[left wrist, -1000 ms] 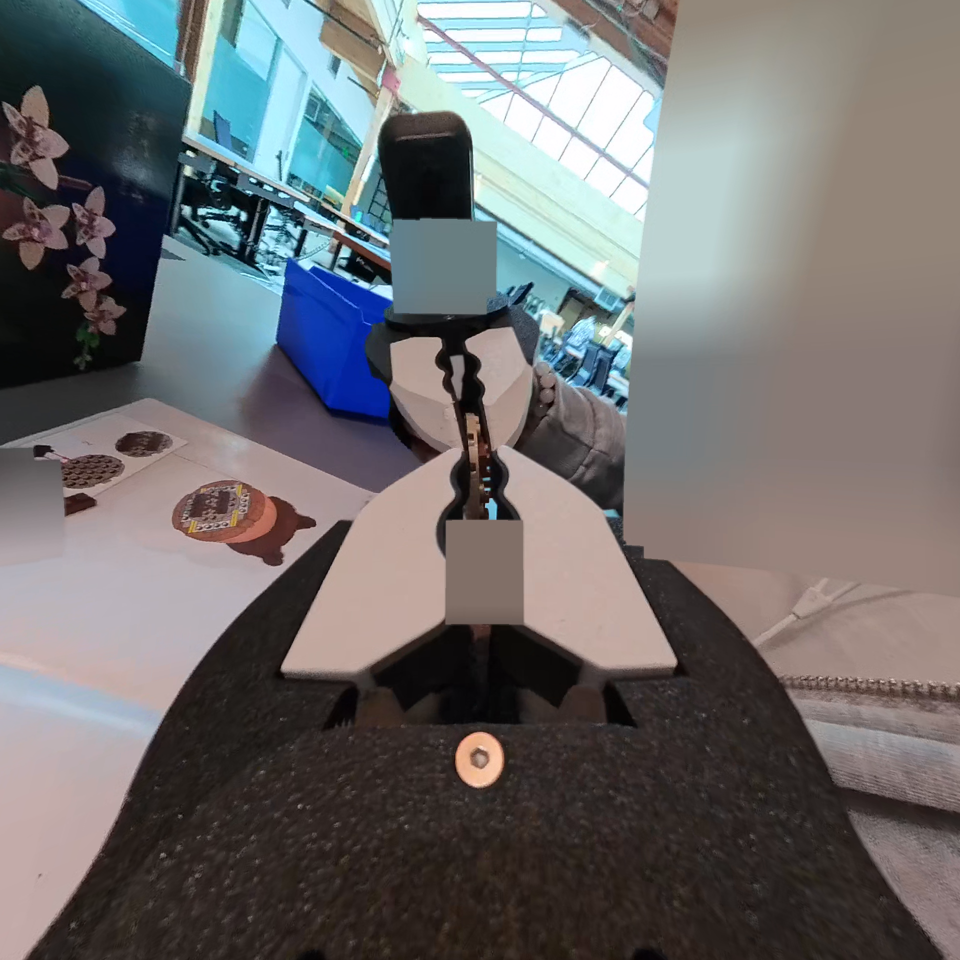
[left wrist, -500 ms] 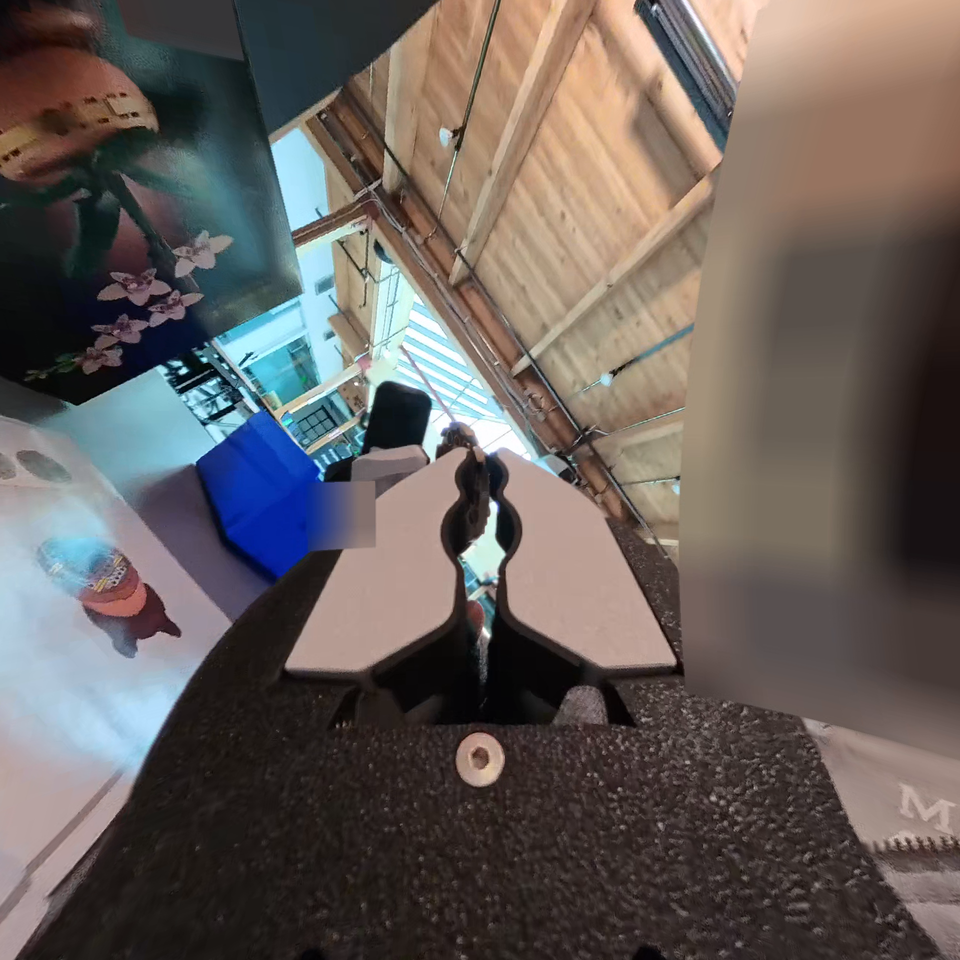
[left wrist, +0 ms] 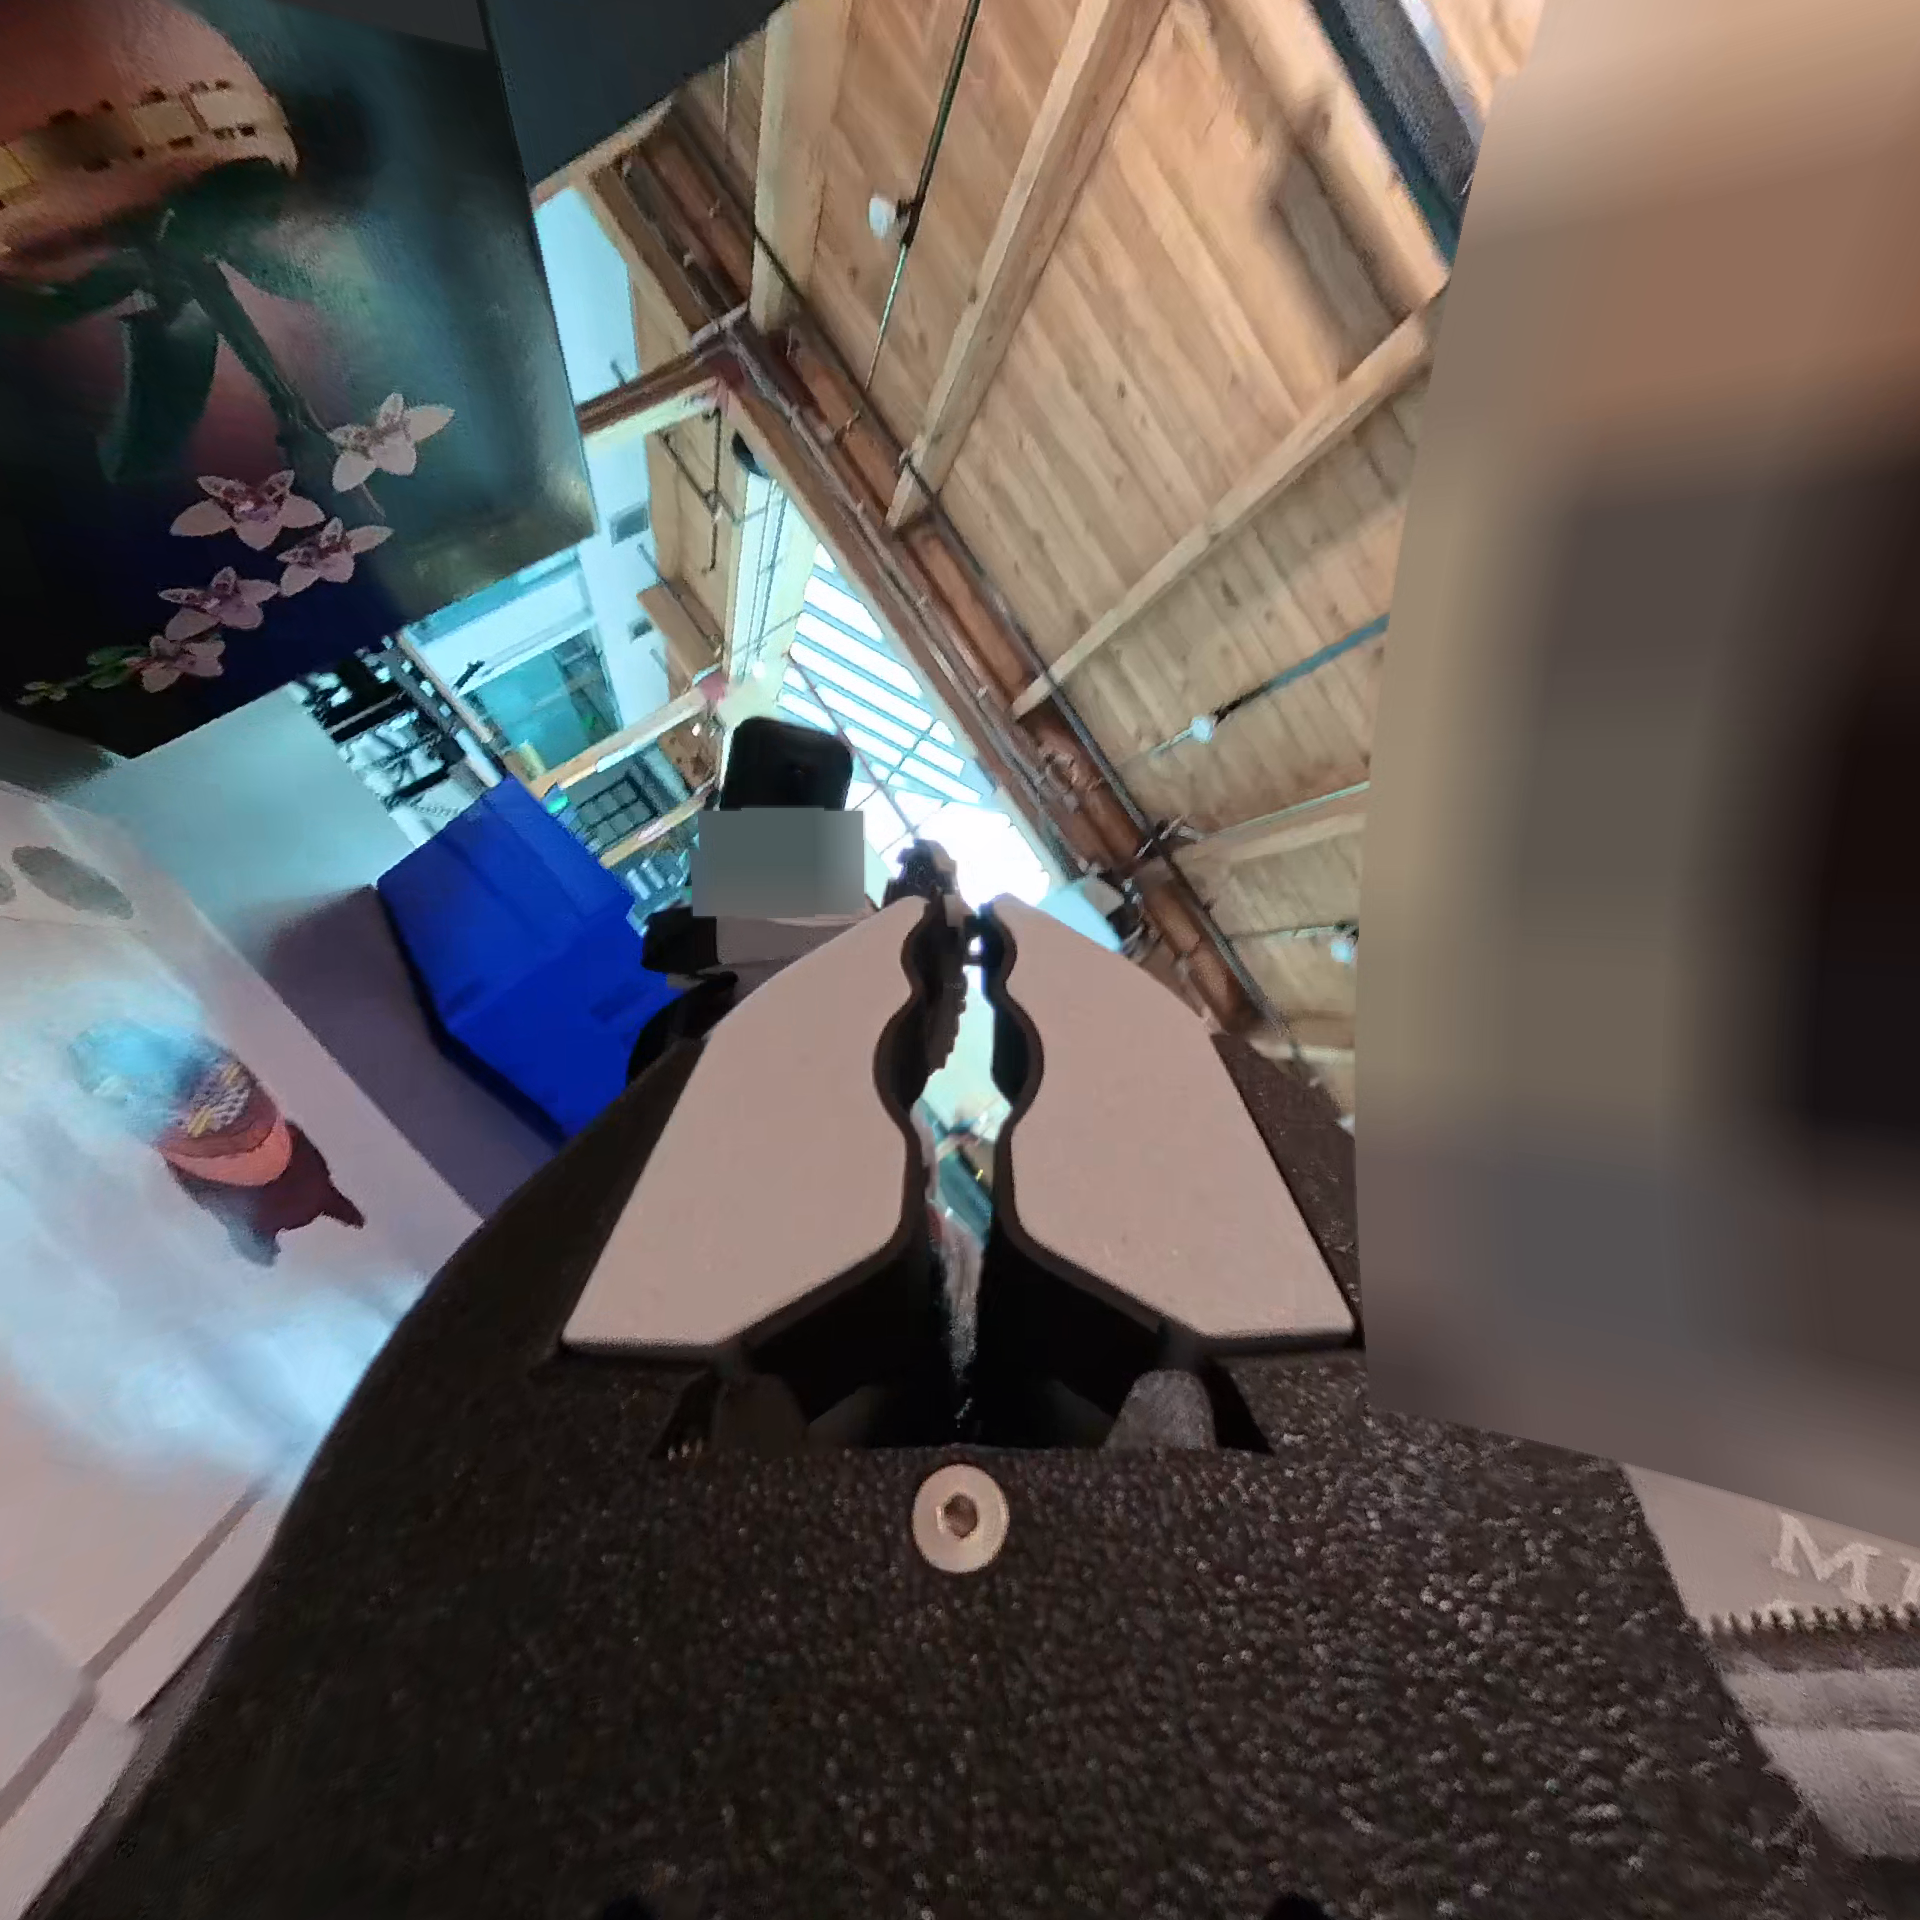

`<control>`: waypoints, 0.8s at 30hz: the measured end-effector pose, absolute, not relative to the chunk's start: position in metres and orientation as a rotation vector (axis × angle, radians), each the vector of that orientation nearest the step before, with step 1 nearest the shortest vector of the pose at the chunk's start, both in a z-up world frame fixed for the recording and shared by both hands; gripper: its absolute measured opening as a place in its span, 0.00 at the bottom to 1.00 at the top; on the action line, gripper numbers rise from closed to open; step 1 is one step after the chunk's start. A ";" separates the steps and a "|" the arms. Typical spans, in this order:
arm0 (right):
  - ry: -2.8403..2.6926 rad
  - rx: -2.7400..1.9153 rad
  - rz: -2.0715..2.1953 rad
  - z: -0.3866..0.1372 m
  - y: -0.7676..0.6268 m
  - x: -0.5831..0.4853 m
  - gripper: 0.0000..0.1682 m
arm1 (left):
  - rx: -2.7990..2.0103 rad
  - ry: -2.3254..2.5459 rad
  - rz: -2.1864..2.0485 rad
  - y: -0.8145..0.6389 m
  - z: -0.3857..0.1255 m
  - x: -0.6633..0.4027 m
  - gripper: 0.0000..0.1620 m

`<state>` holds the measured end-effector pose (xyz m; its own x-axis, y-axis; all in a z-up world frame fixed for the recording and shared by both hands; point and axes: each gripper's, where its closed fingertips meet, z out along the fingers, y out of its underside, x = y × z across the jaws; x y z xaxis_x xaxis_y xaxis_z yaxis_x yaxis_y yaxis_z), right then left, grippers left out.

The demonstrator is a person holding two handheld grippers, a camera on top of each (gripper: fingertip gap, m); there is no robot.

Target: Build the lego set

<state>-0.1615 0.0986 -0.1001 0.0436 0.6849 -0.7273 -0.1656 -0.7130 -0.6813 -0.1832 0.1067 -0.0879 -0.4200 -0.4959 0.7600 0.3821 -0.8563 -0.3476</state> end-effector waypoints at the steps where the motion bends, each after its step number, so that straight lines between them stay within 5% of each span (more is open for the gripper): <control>1: -0.536 -1.735 1.730 -0.103 0.098 -0.160 0.04 | -1.306 0.215 -2.259 0.105 -0.090 -0.183 0.07; 5: -0.533 -1.852 1.780 -0.114 0.096 -0.158 0.04 | -1.487 0.461 -2.111 0.103 -0.106 -0.178 0.20; 10: -0.524 -1.888 1.807 -0.118 0.095 -0.161 0.04 | -1.566 0.608 -1.983 0.098 -0.115 -0.170 0.05; 16: -0.550 -1.707 1.765 -0.101 0.096 -0.158 0.08 | -1.527 0.454 -2.082 0.099 -0.109 -0.172 0.04; 21: -0.724 -1.412 0.978 -0.073 0.109 -0.121 0.08 | -1.499 0.415 -2.075 0.098 -0.102 -0.182 0.04; 24: -0.727 -1.350 0.532 -0.067 0.115 -0.088 0.19 | -1.507 0.343 -2.034 0.108 -0.105 -0.192 0.04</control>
<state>-0.0880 0.1152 -0.0668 0.6758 0.7195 0.1602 0.0645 0.1587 -0.9852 -0.1924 0.1077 -0.1048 -0.1950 -0.5858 0.7866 0.2955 -0.7998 -0.5225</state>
